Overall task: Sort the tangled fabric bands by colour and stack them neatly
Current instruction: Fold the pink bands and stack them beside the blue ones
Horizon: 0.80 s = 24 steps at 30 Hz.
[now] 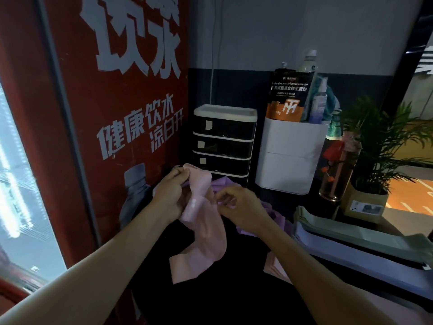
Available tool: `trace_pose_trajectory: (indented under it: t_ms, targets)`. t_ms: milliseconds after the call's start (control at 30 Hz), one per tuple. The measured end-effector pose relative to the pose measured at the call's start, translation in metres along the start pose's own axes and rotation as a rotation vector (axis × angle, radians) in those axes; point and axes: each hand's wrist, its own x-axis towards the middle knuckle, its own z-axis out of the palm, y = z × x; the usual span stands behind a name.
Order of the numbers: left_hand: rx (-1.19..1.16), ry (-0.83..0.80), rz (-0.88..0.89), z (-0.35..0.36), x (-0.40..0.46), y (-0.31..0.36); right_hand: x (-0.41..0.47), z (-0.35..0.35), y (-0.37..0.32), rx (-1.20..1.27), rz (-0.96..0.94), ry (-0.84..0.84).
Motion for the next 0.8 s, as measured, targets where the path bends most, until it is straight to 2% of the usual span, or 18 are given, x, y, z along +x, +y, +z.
trace_pose_trajectory:
  t_ms: [100, 233, 433, 533, 633, 800]
  targets:
    - [0.000, -0.012, -0.025, 0.006, 0.000, -0.002, -0.004, 0.011, -0.003, 0.131, 0.002, -0.138]
    - [0.074, -0.022, -0.016, 0.010, 0.002, -0.004, -0.005, 0.014, -0.002, 0.243, 0.014, -0.164]
    - [0.084, 0.061, 0.057, 0.009, 0.006, -0.004, -0.003, 0.007, -0.004, 0.281, 0.032, -0.188]
    - [0.087, 0.096, 0.061, 0.006, 0.007, -0.003, 0.001, 0.003, -0.005, 0.183, -0.011, -0.064]
    - [0.185, 0.176, 0.090, -0.002, 0.011, -0.004, 0.009, -0.010, -0.010, 0.198, -0.039, 0.083]
    - [0.301, 0.279, 0.095, -0.018, 0.020, -0.015, 0.021, -0.037, -0.024, 0.243, -0.130, 0.195]
